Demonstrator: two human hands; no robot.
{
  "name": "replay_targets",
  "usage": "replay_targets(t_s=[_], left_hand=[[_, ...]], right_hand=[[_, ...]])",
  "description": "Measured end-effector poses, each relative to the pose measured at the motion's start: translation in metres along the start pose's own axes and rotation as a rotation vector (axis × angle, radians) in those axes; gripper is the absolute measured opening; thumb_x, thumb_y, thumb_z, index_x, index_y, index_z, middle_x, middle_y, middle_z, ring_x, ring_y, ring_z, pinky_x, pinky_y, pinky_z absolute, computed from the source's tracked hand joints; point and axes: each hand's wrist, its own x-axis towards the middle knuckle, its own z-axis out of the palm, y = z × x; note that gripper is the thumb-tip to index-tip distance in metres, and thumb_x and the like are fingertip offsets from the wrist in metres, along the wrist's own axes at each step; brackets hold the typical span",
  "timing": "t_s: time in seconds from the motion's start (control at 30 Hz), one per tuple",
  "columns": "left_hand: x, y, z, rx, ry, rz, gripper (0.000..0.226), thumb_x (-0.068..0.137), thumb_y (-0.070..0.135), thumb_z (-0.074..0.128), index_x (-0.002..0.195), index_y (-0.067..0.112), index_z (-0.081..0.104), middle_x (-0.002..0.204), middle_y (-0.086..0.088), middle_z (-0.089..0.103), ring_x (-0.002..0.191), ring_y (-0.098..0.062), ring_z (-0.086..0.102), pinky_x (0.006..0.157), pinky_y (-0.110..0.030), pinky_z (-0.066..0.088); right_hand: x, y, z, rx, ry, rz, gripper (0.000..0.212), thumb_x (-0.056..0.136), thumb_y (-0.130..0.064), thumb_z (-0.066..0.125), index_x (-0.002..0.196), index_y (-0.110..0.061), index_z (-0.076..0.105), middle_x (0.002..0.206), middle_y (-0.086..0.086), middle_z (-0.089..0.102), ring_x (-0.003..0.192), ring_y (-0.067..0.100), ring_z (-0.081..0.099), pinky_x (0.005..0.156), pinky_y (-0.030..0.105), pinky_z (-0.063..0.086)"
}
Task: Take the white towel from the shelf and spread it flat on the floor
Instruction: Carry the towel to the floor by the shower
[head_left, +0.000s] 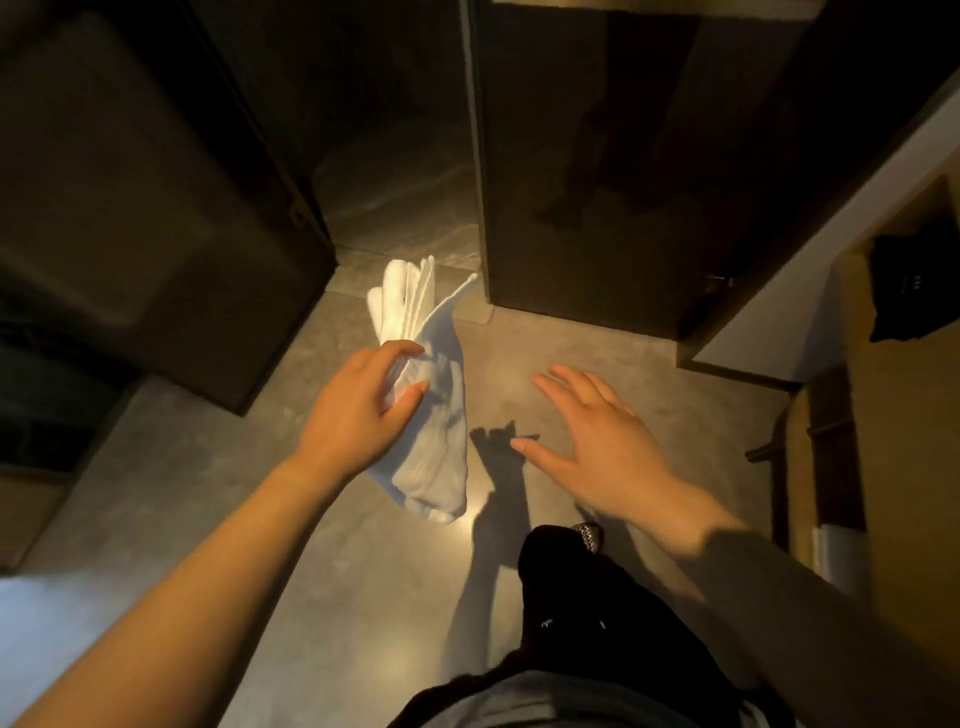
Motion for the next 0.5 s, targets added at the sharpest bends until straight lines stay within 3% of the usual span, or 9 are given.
replay_targets(t_s=[0.13, 0.23, 0.5], left_hand=[[-0.097, -0.038, -0.035, 0.031, 0.087, -0.090, 0.031, 0.092, 0.040, 0.051, 0.120, 0.028, 0.051, 0.107, -0.004, 0.060, 0.089, -0.017, 0.053, 0.073, -0.027, 0.040], [-0.165, -0.063, -0.058, 0.034, 0.150, -0.211, 0.031, 0.092, 0.044, 0.048, 0.121, 0.032, 0.048, 0.112, -0.003, 0.059, 0.094, -0.017, 0.054, 0.079, -0.029, 0.046], [-0.297, -0.111, -0.096, 0.026, 0.267, -0.521, 0.032, 0.091, 0.044, 0.050, 0.121, 0.035, 0.047, 0.121, -0.003, 0.057, 0.102, -0.014, 0.052, 0.084, -0.024, 0.038]], right_hand=[[-0.032, -0.073, 0.036, -0.019, -0.068, -0.123, 0.075, 0.083, -0.065, 0.043, 0.145, -0.028, 0.023, 0.155, -0.002, 0.021, 0.140, 0.018, 0.015, 0.109, 0.040, 0.025], [-0.052, -0.122, 0.056, -0.032, -0.120, -0.221, 0.075, 0.084, -0.063, 0.045, 0.145, -0.027, 0.023, 0.155, -0.002, 0.020, 0.141, 0.017, 0.014, 0.111, 0.039, 0.025], [-0.066, -0.230, 0.097, -0.083, -0.215, -0.486, 0.073, 0.084, -0.059, 0.050, 0.144, -0.025, 0.026, 0.153, 0.000, 0.025, 0.139, 0.018, 0.019, 0.110, 0.039, 0.026]])
